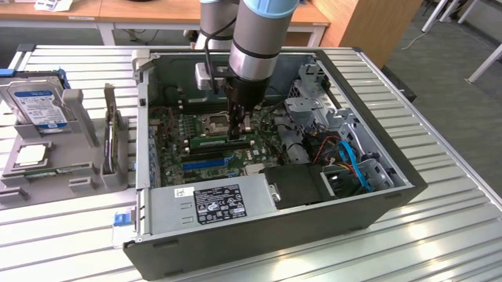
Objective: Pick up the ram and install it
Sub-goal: 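Insert the ram into the slot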
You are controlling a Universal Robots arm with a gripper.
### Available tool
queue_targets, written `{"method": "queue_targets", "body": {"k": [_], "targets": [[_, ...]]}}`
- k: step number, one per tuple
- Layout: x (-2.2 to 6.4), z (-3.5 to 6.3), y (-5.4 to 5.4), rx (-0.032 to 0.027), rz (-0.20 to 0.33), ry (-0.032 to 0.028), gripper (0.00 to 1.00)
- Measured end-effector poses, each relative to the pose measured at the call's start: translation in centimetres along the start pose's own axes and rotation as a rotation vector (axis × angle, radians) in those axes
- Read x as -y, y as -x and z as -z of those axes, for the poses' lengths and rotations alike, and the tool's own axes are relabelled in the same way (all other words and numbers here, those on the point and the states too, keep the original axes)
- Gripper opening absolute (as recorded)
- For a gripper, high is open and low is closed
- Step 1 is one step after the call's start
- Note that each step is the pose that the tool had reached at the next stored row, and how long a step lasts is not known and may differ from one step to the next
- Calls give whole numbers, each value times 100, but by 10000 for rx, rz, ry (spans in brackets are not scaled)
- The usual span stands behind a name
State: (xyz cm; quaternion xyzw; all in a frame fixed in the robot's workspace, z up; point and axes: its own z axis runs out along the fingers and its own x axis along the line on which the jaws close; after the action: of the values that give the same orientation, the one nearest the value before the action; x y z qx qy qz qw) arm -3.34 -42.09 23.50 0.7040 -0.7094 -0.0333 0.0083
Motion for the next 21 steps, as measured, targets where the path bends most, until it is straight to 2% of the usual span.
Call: {"method": "queue_targets", "body": {"k": [21], "targets": [[0,-23,0,1,-1,-10,11]]}}
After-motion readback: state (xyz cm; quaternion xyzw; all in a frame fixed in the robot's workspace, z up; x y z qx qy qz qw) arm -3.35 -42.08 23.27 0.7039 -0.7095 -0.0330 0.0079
